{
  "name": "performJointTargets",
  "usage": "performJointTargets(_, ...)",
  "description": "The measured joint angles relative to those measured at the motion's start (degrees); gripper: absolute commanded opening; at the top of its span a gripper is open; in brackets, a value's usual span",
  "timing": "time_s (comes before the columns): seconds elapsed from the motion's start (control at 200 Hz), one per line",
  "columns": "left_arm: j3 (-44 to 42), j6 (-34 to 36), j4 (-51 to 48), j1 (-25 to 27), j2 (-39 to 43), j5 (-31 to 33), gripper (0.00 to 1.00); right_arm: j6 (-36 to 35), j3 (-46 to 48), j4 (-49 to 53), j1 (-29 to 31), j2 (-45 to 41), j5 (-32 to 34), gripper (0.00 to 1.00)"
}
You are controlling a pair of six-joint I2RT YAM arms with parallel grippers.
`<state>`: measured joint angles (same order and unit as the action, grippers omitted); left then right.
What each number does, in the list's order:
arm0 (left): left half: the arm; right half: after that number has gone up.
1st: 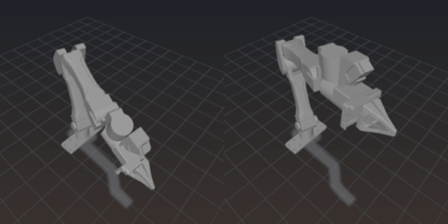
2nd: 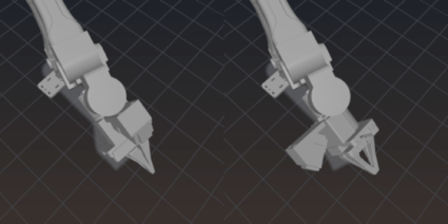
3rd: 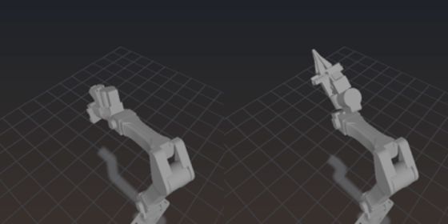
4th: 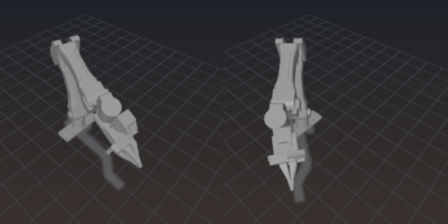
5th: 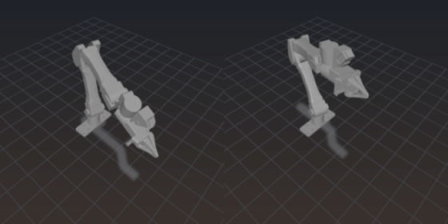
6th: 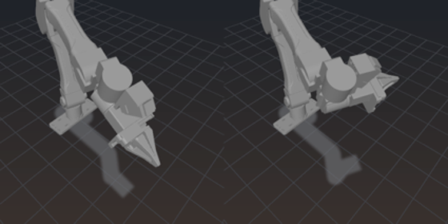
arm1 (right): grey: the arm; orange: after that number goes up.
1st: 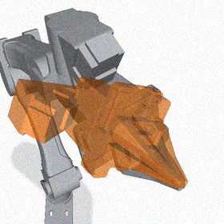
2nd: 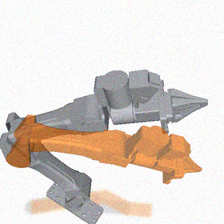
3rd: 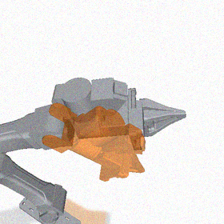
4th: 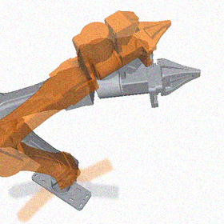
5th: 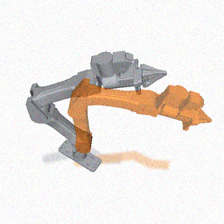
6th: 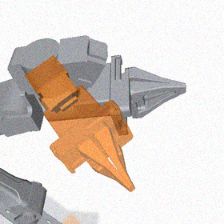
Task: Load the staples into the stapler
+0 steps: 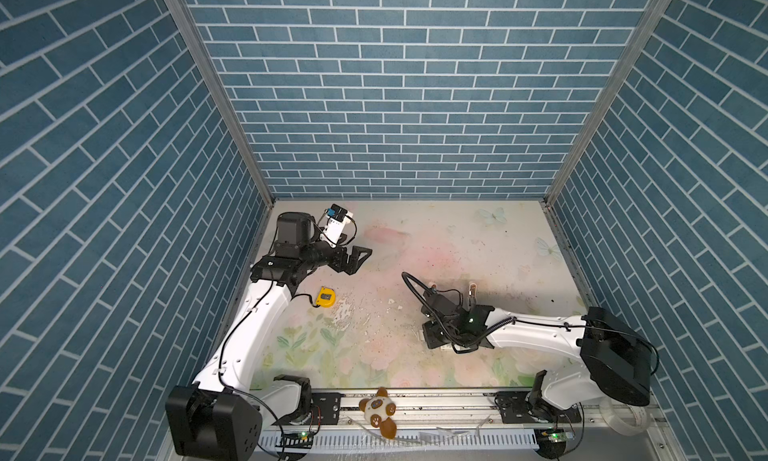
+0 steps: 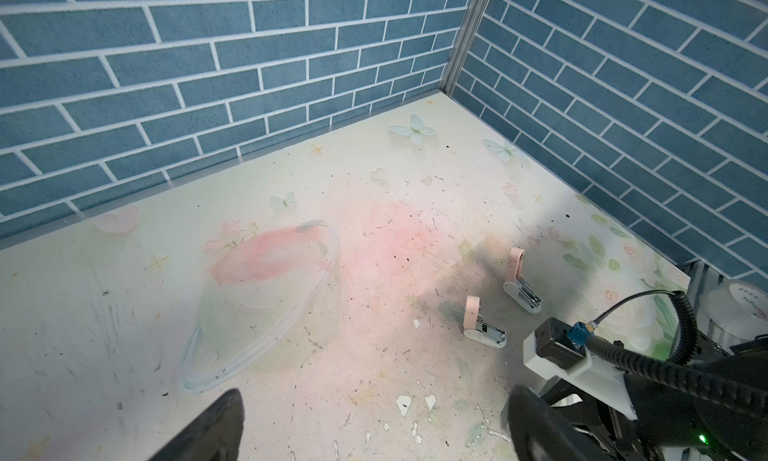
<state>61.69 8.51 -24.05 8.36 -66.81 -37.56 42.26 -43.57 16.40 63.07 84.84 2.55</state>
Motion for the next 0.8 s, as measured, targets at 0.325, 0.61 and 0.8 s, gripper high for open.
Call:
performJointTargets(0.325,-0.7,-0.2,0.5,0.0,0.1,-0.1,0.99,0.8,-1.2,3.5,0.4,2.4,2.6,0.2)
performJointTargets(0.61,-1.0,-0.3,1.1,0.0,0.1,-0.5,1.0,1.0,-4.3,6.4,1.0,4.6,4.8,0.24)
performJointTargets(0.8,-1.6,-0.4,1.3,0.0,0.1,-0.7,1.0,1.0,-5.4,8.5,1.5,6.1,6.1,0.27)
